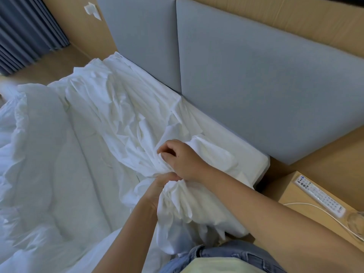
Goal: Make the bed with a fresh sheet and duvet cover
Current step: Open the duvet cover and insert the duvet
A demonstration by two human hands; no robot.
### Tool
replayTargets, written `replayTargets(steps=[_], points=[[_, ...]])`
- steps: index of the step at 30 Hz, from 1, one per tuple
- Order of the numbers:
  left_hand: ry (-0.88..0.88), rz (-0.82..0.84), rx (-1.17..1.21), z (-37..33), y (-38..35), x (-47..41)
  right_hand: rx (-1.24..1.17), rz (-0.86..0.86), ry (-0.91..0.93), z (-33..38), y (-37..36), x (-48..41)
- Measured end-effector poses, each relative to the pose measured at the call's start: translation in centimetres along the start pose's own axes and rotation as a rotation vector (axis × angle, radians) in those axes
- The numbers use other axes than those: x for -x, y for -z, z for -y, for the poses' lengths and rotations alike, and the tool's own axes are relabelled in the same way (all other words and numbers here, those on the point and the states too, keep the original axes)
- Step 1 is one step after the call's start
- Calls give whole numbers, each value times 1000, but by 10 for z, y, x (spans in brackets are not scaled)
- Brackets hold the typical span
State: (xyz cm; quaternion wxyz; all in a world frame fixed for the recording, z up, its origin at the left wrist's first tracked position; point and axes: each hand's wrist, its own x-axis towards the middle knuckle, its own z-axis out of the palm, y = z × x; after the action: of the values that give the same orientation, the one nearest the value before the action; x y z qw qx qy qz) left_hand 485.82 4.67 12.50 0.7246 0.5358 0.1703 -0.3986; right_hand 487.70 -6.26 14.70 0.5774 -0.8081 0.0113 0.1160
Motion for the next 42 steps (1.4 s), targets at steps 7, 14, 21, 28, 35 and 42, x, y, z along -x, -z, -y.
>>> replayTargets(steps=[7, 14, 21, 28, 35, 42], points=[[35, 145, 176, -6, 31, -4, 173, 139, -161, -73, 30, 42], [170, 56, -577, -24, 23, 12, 278, -161, 120, -21, 63, 14], [-34, 92, 26, -21, 41, 16, 517, -283, -189, -23, 66, -14], [-188, -108, 222, -13, 46, 10, -289, -9, -477, -65, 60, 9], [-189, -136, 79, -15, 42, 11, -721, -290, -341, -26, 88, -5], [-17, -72, -74, -7, 48, 21, -866, -300, -597, -25, 132, -6]])
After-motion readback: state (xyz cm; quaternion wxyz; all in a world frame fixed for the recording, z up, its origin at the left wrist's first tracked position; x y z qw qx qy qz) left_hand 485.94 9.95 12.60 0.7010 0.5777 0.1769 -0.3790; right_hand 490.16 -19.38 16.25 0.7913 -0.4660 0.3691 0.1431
